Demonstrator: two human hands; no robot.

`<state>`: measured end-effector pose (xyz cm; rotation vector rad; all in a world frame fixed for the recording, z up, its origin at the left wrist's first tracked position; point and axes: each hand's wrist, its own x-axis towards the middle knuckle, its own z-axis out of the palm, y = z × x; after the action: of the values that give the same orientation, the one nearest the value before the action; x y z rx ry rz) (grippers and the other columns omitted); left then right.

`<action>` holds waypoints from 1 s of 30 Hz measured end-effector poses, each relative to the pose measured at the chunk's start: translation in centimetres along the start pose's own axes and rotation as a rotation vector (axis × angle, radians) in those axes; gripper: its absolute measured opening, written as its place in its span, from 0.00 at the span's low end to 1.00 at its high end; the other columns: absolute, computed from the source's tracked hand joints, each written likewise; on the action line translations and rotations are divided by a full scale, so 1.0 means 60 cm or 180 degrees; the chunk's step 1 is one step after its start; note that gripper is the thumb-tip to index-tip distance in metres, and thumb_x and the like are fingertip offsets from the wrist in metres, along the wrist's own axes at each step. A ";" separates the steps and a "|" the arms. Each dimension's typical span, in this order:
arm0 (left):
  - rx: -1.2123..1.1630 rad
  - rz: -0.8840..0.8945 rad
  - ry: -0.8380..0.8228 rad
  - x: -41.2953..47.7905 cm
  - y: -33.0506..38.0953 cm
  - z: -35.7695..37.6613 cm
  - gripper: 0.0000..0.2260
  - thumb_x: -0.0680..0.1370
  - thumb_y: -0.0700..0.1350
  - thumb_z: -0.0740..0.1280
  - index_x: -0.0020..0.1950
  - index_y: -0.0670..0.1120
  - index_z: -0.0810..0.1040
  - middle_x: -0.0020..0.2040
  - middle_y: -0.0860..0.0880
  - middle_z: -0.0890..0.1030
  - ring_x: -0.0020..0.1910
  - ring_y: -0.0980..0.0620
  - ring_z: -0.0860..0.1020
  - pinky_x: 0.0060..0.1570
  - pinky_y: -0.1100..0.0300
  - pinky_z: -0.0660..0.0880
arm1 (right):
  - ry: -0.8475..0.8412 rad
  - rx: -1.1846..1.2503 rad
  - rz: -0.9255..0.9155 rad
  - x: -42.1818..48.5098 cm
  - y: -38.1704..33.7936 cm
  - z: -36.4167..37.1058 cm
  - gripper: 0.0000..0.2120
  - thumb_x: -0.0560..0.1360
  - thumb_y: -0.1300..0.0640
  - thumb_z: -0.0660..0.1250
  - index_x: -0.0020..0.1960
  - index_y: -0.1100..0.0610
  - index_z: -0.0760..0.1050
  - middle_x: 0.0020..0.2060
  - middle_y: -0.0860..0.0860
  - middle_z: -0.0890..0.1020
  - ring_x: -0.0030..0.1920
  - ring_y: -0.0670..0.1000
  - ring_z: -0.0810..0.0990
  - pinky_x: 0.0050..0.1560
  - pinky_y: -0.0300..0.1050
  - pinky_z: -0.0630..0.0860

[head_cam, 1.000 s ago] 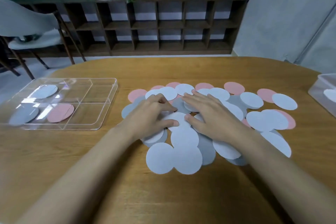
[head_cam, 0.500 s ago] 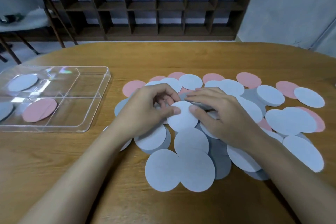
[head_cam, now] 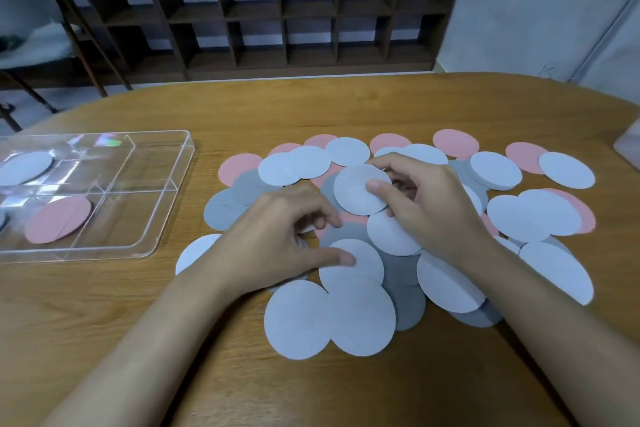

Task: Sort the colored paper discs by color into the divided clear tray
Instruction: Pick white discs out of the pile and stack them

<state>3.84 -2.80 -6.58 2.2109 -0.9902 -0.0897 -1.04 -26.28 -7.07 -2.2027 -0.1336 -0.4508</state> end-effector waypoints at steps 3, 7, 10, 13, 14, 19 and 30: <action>0.0012 0.0054 -0.0181 0.001 -0.002 0.001 0.20 0.66 0.63 0.81 0.54 0.59 0.86 0.45 0.56 0.78 0.46 0.53 0.78 0.42 0.61 0.75 | -0.0023 -0.0092 -0.0048 -0.002 -0.003 0.001 0.06 0.81 0.59 0.68 0.55 0.52 0.83 0.35 0.53 0.80 0.37 0.56 0.78 0.41 0.53 0.75; -0.0426 -0.0061 -0.0203 0.003 0.002 -0.001 0.14 0.67 0.54 0.84 0.50 0.56 0.89 0.46 0.55 0.80 0.46 0.51 0.79 0.43 0.58 0.76 | -0.0015 -0.0094 0.0015 -0.002 -0.003 0.003 0.07 0.81 0.59 0.68 0.55 0.52 0.83 0.34 0.54 0.78 0.35 0.57 0.75 0.40 0.51 0.74; -0.0622 -0.0188 -0.0287 0.003 0.007 -0.003 0.11 0.68 0.49 0.84 0.48 0.54 0.88 0.45 0.54 0.81 0.44 0.54 0.77 0.43 0.63 0.73 | -0.0027 0.0012 0.0024 -0.003 -0.004 0.004 0.09 0.81 0.56 0.66 0.57 0.51 0.83 0.38 0.58 0.82 0.38 0.61 0.79 0.44 0.58 0.77; -0.0867 -0.0421 -0.0215 0.005 0.005 -0.007 0.08 0.72 0.45 0.81 0.46 0.53 0.85 0.41 0.56 0.83 0.39 0.57 0.76 0.42 0.66 0.72 | -0.0057 0.0068 0.0057 -0.004 -0.006 0.004 0.10 0.81 0.56 0.65 0.58 0.49 0.83 0.40 0.59 0.83 0.38 0.62 0.80 0.44 0.61 0.78; -0.1014 -0.0509 -0.0145 0.006 0.004 -0.008 0.07 0.72 0.44 0.81 0.46 0.51 0.85 0.40 0.55 0.84 0.38 0.57 0.76 0.42 0.66 0.72 | -0.0089 0.0086 0.0076 -0.005 -0.007 0.004 0.10 0.82 0.58 0.66 0.58 0.50 0.83 0.40 0.58 0.83 0.38 0.61 0.81 0.45 0.61 0.78; -0.1563 -0.0644 0.0466 0.014 0.000 -0.013 0.08 0.73 0.39 0.80 0.47 0.43 0.83 0.38 0.49 0.82 0.36 0.52 0.78 0.40 0.63 0.77 | -0.0329 0.0417 0.0236 -0.007 -0.014 0.005 0.14 0.84 0.61 0.64 0.63 0.51 0.83 0.43 0.49 0.85 0.42 0.50 0.84 0.47 0.48 0.82; -0.0973 -0.0835 0.1078 0.008 0.026 0.000 0.09 0.72 0.45 0.81 0.45 0.47 0.83 0.36 0.48 0.83 0.29 0.59 0.78 0.34 0.68 0.74 | -0.0497 0.0281 0.0009 -0.011 -0.018 0.008 0.12 0.82 0.53 0.66 0.64 0.47 0.81 0.48 0.59 0.85 0.50 0.63 0.83 0.52 0.64 0.79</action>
<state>3.19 -3.83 -5.49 1.9761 -0.4650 0.0149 -1.77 -25.18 -6.76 -2.1494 -0.2301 -0.2659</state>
